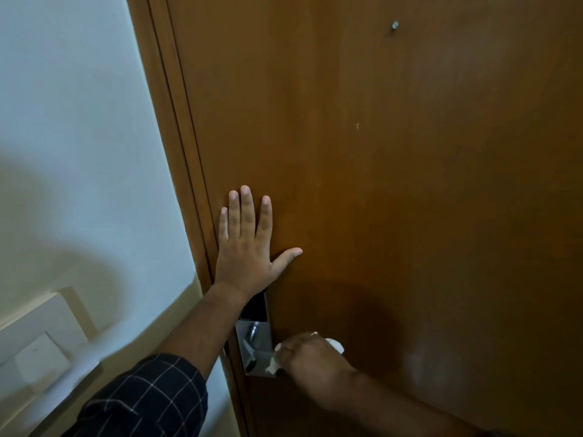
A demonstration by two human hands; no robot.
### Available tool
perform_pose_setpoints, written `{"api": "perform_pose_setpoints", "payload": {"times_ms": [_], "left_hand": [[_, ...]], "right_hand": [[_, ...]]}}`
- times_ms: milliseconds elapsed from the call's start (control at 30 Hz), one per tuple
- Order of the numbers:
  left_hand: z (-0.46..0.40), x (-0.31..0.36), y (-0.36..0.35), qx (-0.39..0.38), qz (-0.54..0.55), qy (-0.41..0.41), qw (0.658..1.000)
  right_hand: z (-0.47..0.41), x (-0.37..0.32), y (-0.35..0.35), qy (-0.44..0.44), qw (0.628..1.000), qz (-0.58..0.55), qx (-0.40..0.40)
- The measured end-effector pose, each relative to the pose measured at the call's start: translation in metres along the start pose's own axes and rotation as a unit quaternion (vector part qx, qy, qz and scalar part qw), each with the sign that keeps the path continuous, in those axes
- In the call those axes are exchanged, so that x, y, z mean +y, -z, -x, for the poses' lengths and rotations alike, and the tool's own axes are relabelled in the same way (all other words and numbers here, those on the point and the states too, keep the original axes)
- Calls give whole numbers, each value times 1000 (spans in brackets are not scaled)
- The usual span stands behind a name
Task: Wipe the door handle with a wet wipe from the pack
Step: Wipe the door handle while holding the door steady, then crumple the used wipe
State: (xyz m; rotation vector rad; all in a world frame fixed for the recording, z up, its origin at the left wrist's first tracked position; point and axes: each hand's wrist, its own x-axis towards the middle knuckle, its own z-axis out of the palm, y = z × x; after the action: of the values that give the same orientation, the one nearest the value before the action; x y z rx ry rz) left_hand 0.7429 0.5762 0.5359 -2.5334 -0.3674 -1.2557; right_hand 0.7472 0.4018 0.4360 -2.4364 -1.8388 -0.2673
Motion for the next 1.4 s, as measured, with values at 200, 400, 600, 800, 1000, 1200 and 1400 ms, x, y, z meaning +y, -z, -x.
{"api": "perform_pose_setpoints", "payload": {"times_ms": [200, 400, 600, 800, 1000, 1200, 1400], "left_hand": [[40, 26, 12, 15, 163, 50, 985], [119, 92, 41, -235, 473, 145, 837], [142, 122, 64, -418, 572, 288, 644], [164, 164, 86, -277, 599, 545, 517], [211, 247, 109, -143, 387, 687, 598], [263, 319, 163, -246, 295, 597, 704], [296, 342, 226, -204, 374, 692, 583]], "right_hand": [[50, 26, 15, -184, 912, -317, 185], [91, 36, 25, -241, 810, -505, 176], [121, 50, 26, -222, 777, -578, 114], [172, 61, -1, -245, 729, -634, -82], [230, 75, -31, -111, 826, -541, -116], [246, 77, -33, -61, 825, -560, -48], [282, 18, -61, -103, 658, -722, -185]]}}
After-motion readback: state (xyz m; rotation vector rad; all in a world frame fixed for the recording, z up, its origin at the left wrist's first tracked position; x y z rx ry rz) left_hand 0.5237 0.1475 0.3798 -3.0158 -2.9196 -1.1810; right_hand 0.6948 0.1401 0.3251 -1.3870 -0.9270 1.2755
